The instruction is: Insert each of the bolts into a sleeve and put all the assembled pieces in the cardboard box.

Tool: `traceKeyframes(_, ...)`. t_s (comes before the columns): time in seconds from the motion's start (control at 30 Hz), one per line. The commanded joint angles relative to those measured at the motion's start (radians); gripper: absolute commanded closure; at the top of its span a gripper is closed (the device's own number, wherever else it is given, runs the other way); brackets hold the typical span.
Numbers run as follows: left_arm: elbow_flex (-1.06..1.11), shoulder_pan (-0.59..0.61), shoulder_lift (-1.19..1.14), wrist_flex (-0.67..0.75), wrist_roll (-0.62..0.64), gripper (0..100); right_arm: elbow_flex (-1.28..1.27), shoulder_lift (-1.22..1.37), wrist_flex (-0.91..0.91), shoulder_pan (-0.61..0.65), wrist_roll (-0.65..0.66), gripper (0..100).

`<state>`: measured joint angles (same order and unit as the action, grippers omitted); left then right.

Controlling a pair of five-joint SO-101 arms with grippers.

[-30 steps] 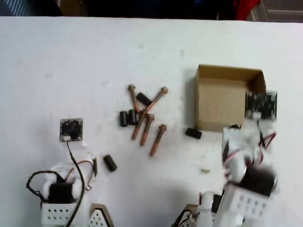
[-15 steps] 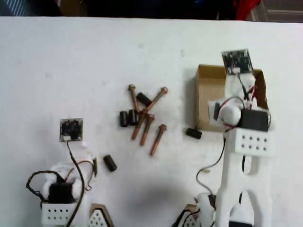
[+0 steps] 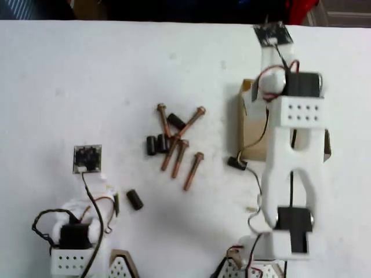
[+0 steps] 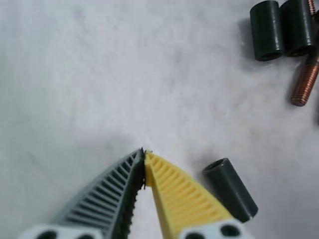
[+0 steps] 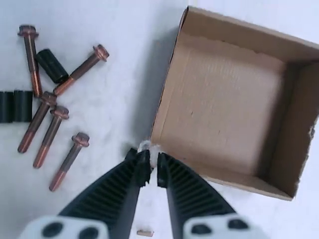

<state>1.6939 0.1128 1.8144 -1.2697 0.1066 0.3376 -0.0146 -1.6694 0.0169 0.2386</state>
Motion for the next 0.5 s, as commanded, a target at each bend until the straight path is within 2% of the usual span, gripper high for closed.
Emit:
traceKeyframes(0.0, -0.002, -0.004, 0.008, -0.012, 0.012, 98, 0.203, 0.097, -0.030, 0.005, -0.026, 97.5)
traceKeyframes(0.2, -0.002, -0.004, 0.008, -0.012, 0.011, 98, 0.411, 0.249, -0.047, -0.013, -0.023, 93.3)
traceKeyframes(0.47, -0.002, -0.004, 0.008, -0.012, 0.011, 98, 0.416, 0.367, -0.045, -0.015, 0.117, 92.9)
